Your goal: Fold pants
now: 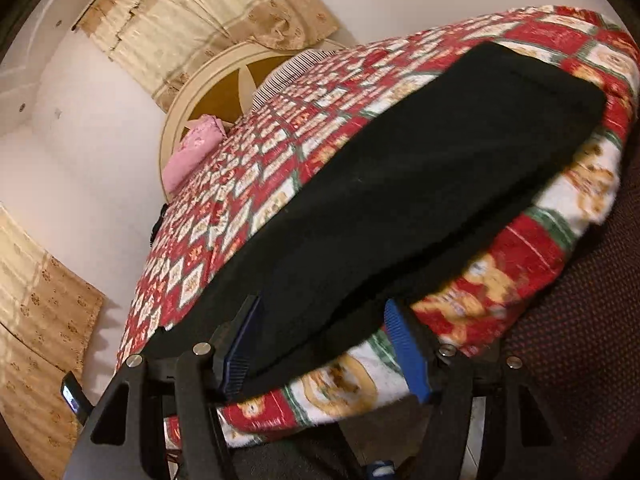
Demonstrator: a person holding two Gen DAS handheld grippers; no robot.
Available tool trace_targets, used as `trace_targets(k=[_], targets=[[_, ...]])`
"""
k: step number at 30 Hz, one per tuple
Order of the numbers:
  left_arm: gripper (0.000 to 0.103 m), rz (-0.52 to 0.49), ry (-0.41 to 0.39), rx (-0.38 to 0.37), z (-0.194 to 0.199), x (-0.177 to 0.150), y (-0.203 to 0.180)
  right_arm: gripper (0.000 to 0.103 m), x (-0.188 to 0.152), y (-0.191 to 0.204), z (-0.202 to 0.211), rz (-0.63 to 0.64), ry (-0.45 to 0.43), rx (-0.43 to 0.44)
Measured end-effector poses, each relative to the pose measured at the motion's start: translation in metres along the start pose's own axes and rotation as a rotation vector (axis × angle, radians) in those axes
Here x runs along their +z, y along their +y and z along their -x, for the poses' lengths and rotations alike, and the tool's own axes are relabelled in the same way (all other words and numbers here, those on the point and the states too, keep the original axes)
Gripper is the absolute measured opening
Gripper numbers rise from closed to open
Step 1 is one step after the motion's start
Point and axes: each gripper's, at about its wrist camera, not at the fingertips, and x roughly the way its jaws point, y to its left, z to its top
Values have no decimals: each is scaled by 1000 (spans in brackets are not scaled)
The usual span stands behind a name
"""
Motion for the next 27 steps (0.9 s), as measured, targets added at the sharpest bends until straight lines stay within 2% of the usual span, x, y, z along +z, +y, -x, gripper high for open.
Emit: trace_targets(k=[1, 2, 3, 7, 12, 16, 19, 21, 23, 25, 27], targets=[[95, -5, 2, -5, 0, -1, -2, 43, 0, 1, -2, 4, 3, 15], [95, -10, 2, -9, 1, -1, -4, 17, -3, 1, -2, 13, 13, 21], [95, -12, 1, -12, 1, -1, -5, 3, -3, 2, -5, 21, 24, 24], [95, -30, 8, -31, 4, -2, -11, 3, -8, 0, -4, 45, 53, 9], [95, -61, 14, -83, 6, -1, -24, 3, -19, -19, 7, 43, 92, -64], [95, -129, -15, -130, 16, 2, -47, 3, -20, -29, 20, 17, 81, -48], [95, -180, -39, -226, 25, 6, -73, 3, -13, -5, 45, 150, -32, -82], [95, -215, -48, -307, 32, 8, -97, 3, -10, 14, 49, 237, -62, -64], [95, -238, -45, -383, 36, 9, -122, 3, -8, 34, 40, 289, -40, -3], [95, -263, -28, -463, 38, 8, -147, 3, -12, 51, 18, 313, 23, 65], [95, -295, -5, -504, 36, 5, -176, 3, -21, 66, -10, 338, 83, 85]])
